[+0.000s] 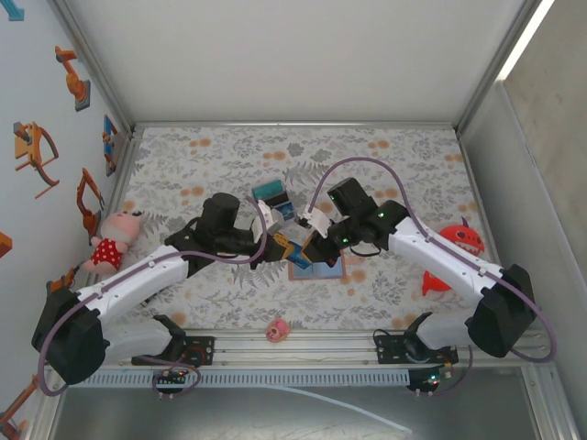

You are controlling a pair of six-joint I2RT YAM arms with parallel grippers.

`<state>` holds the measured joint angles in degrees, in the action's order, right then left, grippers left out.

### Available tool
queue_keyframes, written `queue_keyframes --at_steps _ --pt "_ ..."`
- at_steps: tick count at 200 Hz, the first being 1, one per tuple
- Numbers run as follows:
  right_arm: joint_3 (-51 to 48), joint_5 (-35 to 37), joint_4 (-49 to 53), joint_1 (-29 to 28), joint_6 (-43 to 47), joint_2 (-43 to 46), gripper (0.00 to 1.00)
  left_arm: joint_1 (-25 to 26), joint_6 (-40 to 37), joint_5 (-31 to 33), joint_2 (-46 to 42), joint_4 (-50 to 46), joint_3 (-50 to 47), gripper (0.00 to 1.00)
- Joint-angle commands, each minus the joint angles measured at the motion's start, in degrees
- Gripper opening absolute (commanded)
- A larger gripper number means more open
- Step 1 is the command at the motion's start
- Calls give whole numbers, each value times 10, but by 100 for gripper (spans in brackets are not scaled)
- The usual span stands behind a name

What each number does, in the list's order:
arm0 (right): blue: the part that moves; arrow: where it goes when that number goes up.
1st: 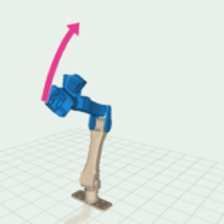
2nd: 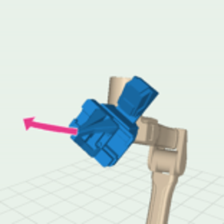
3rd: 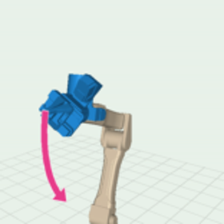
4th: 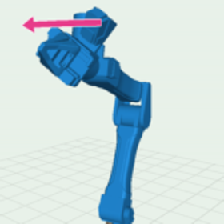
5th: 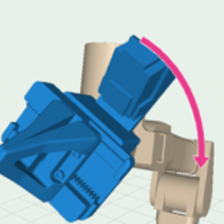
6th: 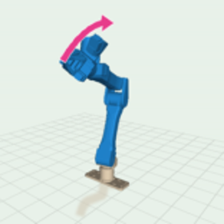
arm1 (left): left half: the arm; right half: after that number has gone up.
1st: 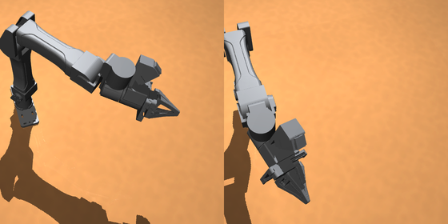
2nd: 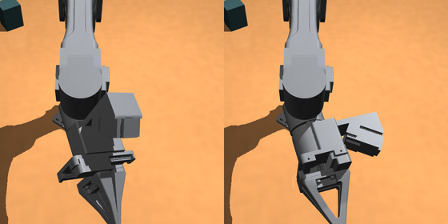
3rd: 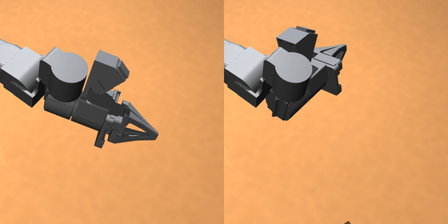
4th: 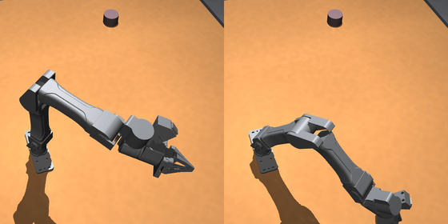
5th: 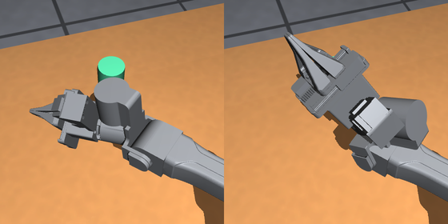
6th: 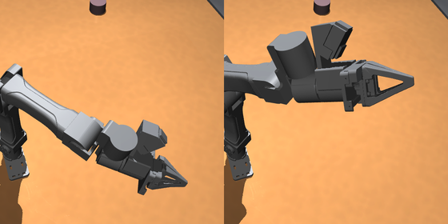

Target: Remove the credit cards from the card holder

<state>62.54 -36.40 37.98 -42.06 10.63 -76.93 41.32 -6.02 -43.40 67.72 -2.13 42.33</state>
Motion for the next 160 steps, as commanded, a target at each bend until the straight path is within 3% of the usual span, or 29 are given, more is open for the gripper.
queue_keyframes --at_steps 1,17,43,86,123,143,155,160 --pt "9 -5 -7 -7 9 10 2 3 -2 -6 4 4 16 0" --pt "0 14 -17 -6 -1 22 14 3 2 -1 -3 9 11 0" --pt "-17 54 -48 -3 -32 47 44 1 21 22 -24 34 -7 0" --pt "-80 104 -154 15 -117 106 54 0 98 110 -93 124 -68 0" --pt "-152 120 -297 21 -223 155 66 1 203 227 -159 234 -137 0" --pt "-198 120 -393 23 -280 180 82 1 249 264 -184 285 -166 0" --pt "-228 123 -463 23 -320 191 98 1 269 267 -190 307 -173 0" --pt "-241 124 -492 24 -335 194 99 1 276 268 -192 312 -174 0"
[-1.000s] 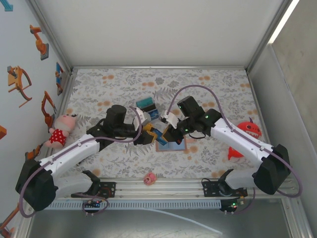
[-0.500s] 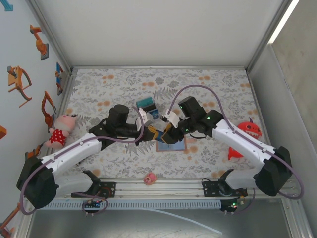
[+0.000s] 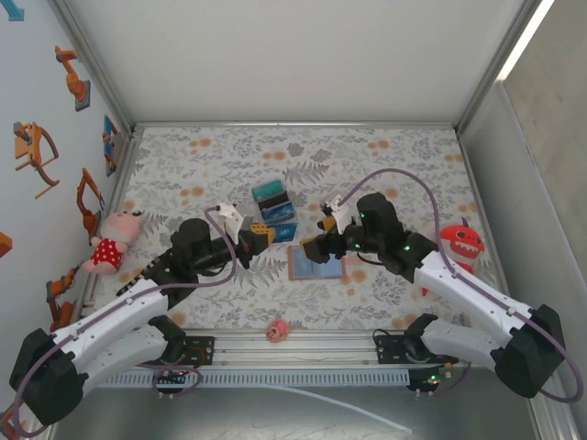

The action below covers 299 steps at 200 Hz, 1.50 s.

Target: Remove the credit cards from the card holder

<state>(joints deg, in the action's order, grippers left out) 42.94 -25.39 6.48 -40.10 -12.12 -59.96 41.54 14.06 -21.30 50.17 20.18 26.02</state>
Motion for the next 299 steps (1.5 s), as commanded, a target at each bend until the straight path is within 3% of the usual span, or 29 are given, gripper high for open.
queue_keyframes --at_steps 1,41,82,112,198,215,220,239,246,273,284,299 --pt "-48 13 -183 5 -111 25 99 -1 76 47 -16 89 -11 0" --pt "-78 2 -296 7 -176 4 99 2 142 49 -10 167 -23 0" --pt "-76 -64 -407 15 -220 -38 89 0 218 40 4 281 -40 0" --pt "-51 -119 -472 21 -249 -72 81 0 231 24 10 292 -35 0" --pt "5 -241 -552 21 -301 -141 31 0 239 29 22 323 -35 0" --pt "12 -257 -556 21 -308 -147 12 -1 238 34 22 323 -35 0" --pt "13 -258 -556 21 -311 -149 0 -1 238 34 22 322 -36 0" --pt "11 -253 -555 21 -314 -149 0 -2 238 41 22 320 -38 0" --pt "10 -253 -555 21 -314 -149 0 -3 238 42 21 316 -39 4" --pt "1 -251 -554 23 -309 -144 0 -10 218 38 2 270 -31 38" --pt "-1 -251 -549 26 -307 -144 0 -14 195 36 -15 226 -20 55" --pt "-3 -255 -539 28 -304 -145 0 -16 142 36 -44 132 8 66"
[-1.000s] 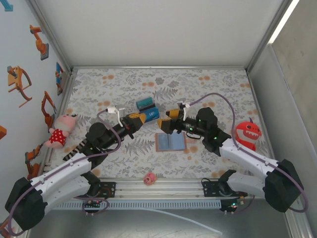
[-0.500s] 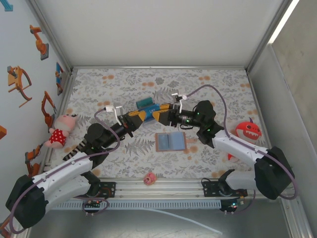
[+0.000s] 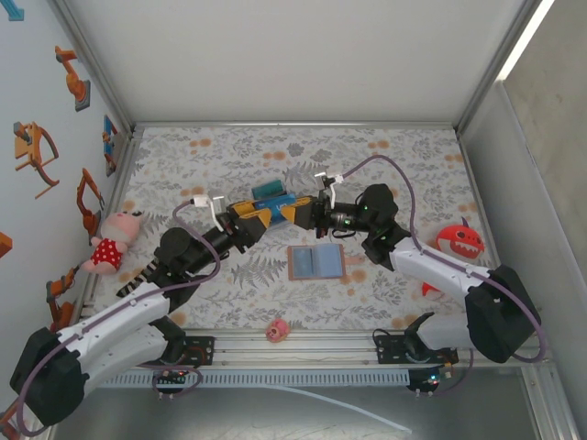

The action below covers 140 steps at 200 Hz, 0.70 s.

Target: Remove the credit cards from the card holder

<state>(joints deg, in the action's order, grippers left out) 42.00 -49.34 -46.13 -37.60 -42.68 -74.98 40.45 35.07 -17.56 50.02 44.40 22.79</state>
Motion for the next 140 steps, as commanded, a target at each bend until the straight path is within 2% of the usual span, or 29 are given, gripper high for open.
queue_keyframes --at_steps 1,8,25,34,68,99,130,140 --pt "6 -16 -12 3 2 5 0 -5 -73 -1 -45 -116 42 67" --pt "6 -19 -4 4 7 5 0 -5 -103 2 -57 -170 60 71" --pt "8 -27 23 4 23 5 0 -5 -181 5 -82 -291 107 72" --pt "12 -32 47 4 37 7 0 -6 -221 5 -87 -353 135 78" --pt "43 -30 225 3 138 27 0 -6 -331 -30 -52 -542 245 77" --pt "67 -45 332 3 197 49 0 -6 -367 -63 10 -619 309 68" --pt "77 -54 402 3 241 71 0 -6 -399 -156 64 -663 356 67" --pt "79 -60 417 3 251 76 0 -6 -399 -176 81 -668 368 63"
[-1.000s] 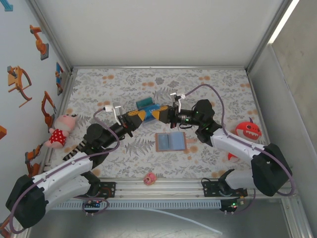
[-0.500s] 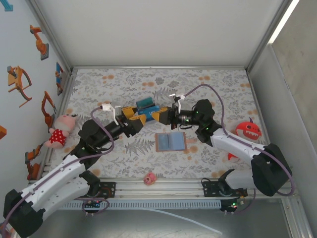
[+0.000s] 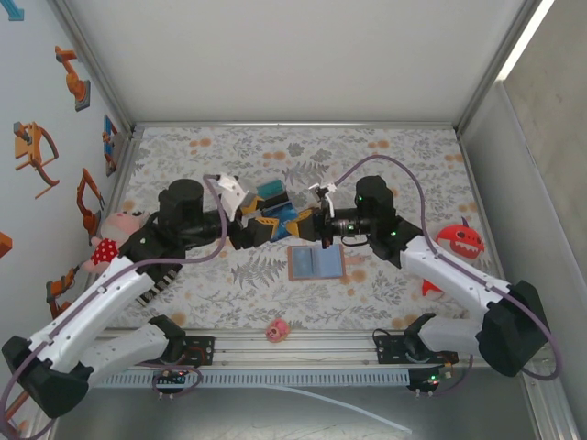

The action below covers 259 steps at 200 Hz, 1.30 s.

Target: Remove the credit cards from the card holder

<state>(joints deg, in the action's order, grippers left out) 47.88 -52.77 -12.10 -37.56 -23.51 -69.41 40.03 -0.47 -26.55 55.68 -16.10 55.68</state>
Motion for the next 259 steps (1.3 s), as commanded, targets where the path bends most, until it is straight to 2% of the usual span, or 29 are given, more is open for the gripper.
queue_keyframes --at_steps 1,44,89,120,161,173,196,219,259 --pt "20 -26 78 3 60 21 0 -1 -44 -88 25 -63 41 63" --pt "18 -28 105 3 84 37 0 -2 -48 -145 73 -86 72 50" --pt "18 -29 109 3 88 43 0 -3 -59 -191 101 -105 80 43" --pt "18 -30 107 3 88 41 0 -2 -67 -194 110 -115 81 29" --pt "16 -27 107 3 88 44 0 -4 -65 -195 118 -105 80 1" --pt "14 -17 109 3 90 47 0 -6 -61 -195 120 -99 79 0" --pt "13 13 129 3 104 60 21 -15 -55 -188 119 -89 78 0" --pt "6 55 146 3 112 79 71 -20 -56 -145 111 -82 74 0" --pt "-20 127 155 3 112 120 76 -47 -63 -27 111 -57 60 0"
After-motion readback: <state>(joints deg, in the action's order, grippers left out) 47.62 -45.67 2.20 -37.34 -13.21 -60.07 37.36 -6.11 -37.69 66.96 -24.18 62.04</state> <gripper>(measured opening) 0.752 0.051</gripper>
